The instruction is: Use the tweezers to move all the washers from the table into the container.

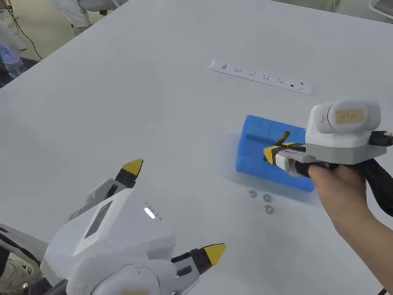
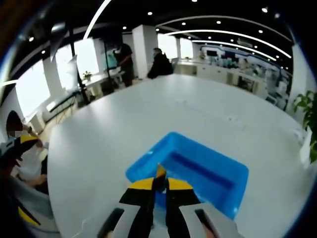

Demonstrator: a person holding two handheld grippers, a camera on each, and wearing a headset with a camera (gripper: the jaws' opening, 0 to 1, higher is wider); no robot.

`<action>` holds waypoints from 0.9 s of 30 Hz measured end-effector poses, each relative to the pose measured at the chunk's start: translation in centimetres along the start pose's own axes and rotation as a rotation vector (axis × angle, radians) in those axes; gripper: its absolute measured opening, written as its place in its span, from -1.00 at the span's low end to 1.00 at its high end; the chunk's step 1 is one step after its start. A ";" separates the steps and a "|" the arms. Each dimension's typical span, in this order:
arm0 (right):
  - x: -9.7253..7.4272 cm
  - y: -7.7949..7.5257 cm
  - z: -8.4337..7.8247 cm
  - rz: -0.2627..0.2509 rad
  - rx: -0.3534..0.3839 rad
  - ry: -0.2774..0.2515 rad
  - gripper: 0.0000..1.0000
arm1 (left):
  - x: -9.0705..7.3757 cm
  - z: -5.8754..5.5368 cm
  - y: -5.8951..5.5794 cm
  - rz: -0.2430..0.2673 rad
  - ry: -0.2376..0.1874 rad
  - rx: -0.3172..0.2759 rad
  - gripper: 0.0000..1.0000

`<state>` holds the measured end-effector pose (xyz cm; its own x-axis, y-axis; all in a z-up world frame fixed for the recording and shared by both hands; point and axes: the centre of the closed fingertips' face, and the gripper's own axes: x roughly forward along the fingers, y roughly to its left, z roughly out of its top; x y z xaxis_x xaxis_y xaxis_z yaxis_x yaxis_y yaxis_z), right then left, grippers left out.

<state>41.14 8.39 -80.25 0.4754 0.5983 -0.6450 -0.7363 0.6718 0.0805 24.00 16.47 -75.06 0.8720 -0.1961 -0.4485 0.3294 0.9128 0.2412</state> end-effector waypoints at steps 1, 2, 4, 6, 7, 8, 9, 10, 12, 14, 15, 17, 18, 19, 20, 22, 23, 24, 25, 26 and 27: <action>0.0 0.1 -0.1 0.001 0.000 0.004 -0.91 | 0.0 0.0 0.0 0.001 0.002 0.003 0.98; 0.0 0.1 -0.2 0.004 0.002 0.008 -0.91 | 0.0 0.0 0.0 0.002 0.002 0.003 0.98; -0.1 0.2 -0.2 0.004 0.004 0.007 -0.91 | 0.0 0.0 0.0 0.002 0.001 0.000 0.98; -0.1 0.2 -0.1 0.006 0.010 0.007 -0.91 | 0.0 -0.1 0.1 0.004 0.004 0.000 0.98; -0.1 0.2 -0.1 0.006 0.013 0.007 -0.91 | 0.1 -0.1 0.1 0.004 0.006 0.002 0.98; -0.1 0.2 -0.1 0.006 0.015 0.007 -0.91 | 0.1 -0.1 0.0 0.003 0.006 0.002 0.98; -0.2 0.1 -0.1 0.005 0.018 0.006 -0.91 | 0.1 -0.1 0.0 0.002 0.006 0.004 0.98; -0.2 0.1 -0.1 0.004 0.019 0.005 -0.91 | 0.1 -0.1 0.0 0.003 0.007 0.005 0.98; -0.2 0.1 -0.1 0.007 0.026 0.005 -0.90 | 0.1 -0.1 0.0 0.002 0.007 0.004 0.98; -0.3 0.1 -0.1 0.008 0.033 0.005 -0.90 | 0.1 -0.2 0.1 0.003 0.008 0.005 0.98; -0.3 0.1 -0.1 0.009 0.036 0.005 -0.90 | 0.1 -0.1 0.1 0.003 0.007 0.006 0.98; -0.5 0.1 -0.1 0.005 0.031 0.000 -0.90 | 0.1 -0.2 0.1 0.002 0.008 0.006 0.98; -0.6 0.1 -0.1 0.006 0.029 -0.001 -0.90 | 0.1 -0.2 0.1 0.003 0.009 0.007 0.98; -0.7 0.1 -0.1 0.006 0.026 -0.003 -0.90 | 0.1 -0.2 0.1 0.004 0.010 0.009 0.98; -0.8 0.2 0.0 0.006 0.022 -0.005 -0.90 | 0.1 -0.2 0.1 0.005 0.010 0.009 0.98; -1.0 0.2 0.2 0.001 0.008 -0.014 -0.90 | 0.1 -0.1 0.1 0.004 0.007 0.008 0.98; -1.1 0.1 0.3 0.001 0.005 -0.019 -0.90 | 0.1 -0.1 0.1 0.005 0.007 0.007 0.98; -1.2 0.0 0.6 0.000 0.001 -0.030 -0.90 | 0.1 -0.1 0.1 0.005 0.007 0.007 0.98; -1.3 -0.1 0.7 0.000 -0.001 -0.036 -0.90 | 0.1 -0.1 0.1 0.004 0.006 0.007 0.98; -1.5 -0.2 1.0 -0.002 -0.005 -0.048 -0.90 | 0.1 -0.1 0.1 0.004 0.005 0.007 0.98; -1.5 -0.3 1.2 -0.002 -0.007 -0.055 -0.90 | 0.1 -0.1 0.1 0.004 0.005 0.008 0.98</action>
<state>41.17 7.80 -78.38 0.5029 0.6199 -0.6023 -0.7382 0.6705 0.0737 24.06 16.62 -75.17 0.8716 -0.1903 -0.4518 0.3286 0.9107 0.2503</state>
